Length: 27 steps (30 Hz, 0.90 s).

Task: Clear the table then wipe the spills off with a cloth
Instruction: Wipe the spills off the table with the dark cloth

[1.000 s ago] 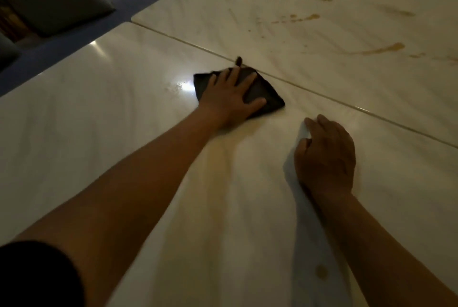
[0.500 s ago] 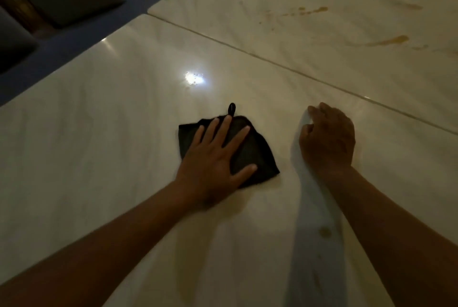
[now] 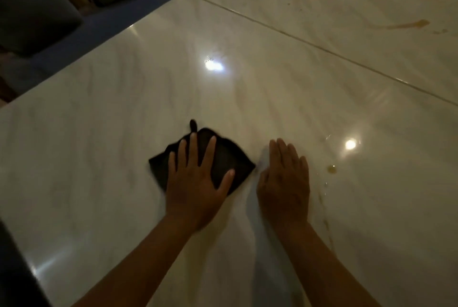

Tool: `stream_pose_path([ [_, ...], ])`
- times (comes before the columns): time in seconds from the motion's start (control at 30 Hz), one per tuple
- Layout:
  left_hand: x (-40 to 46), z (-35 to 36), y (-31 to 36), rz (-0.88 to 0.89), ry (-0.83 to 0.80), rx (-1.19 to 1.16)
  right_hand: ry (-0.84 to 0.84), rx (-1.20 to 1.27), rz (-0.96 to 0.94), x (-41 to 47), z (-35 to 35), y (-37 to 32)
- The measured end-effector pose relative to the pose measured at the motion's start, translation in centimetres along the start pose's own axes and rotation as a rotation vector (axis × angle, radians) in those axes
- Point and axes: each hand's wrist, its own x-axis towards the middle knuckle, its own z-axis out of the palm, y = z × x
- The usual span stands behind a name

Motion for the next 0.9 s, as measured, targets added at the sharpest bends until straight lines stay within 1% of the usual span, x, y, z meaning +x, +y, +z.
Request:
stream_pose_path([
  [0.07, -4.1, 0.0, -1.2, 0.000, -0.023, 0.022, -0.023, -0.023, -0.019, -1.2, -0.1, 0.4],
  [0.1, -4.5, 0.0, -1.7, 0.019, -0.041, 0.030, -0.022, -0.031, -0.025, -1.2, -0.1, 0.4],
  [0.2, -1.3, -0.2, -3.3, 0.035, -0.033, 0.046, -0.028, -0.054, -0.028, -0.7, 0.0, 0.3],
  [0.27, 0.9, -0.5, -3.9, -0.049, -0.061, 0.022, -0.054, -0.045, -0.056, -1.4, -0.4, -0.1],
  [0.33, 0.4, -0.2, -3.6, -0.132, -0.062, -0.002, -0.055, -0.022, -0.120, -3.4, -0.9, -0.9],
  [0.4, -3.1, 0.2, -2.7, -0.146, -0.027, -0.017, -0.044, 0.017, -0.166, -6.3, -1.5, -1.8],
  [0.5, -12.7, 0.6, -1.6, -0.060, 0.007, -0.038, -0.027, 0.087, -0.134, -11.3, -2.4, -2.4],
  [0.57, -19.0, 0.8, -2.1, 0.011, -0.020, -0.030, -0.048, 0.103, -0.121, -14.0, -2.8, -2.3],
  [0.6, -21.0, 0.7, -3.0, 0.036, -0.037, -0.016, -0.063, 0.093, -0.131, -15.1, -2.8, -2.2],
  [0.67, -21.5, 0.5, -5.6, 0.037, -0.049, 0.015, -0.085, 0.051, -0.168, -16.5, -2.7, -1.9],
  [0.73, -18.8, 0.1, -8.3, -0.070, -0.025, 0.031, -0.082, 0.042, -0.176, -16.8, -2.6, -1.8],
  [0.83, -14.1, -0.9, -11.2, -0.289, -0.060, -0.004, -0.088, 0.045, -0.171, -16.7, -2.6, -1.9],
  [0.9, -13.6, -0.6, -11.4, -0.335, -0.048, -0.011, -0.091, 0.037, -0.176, -16.8, -2.4, -1.8],
])
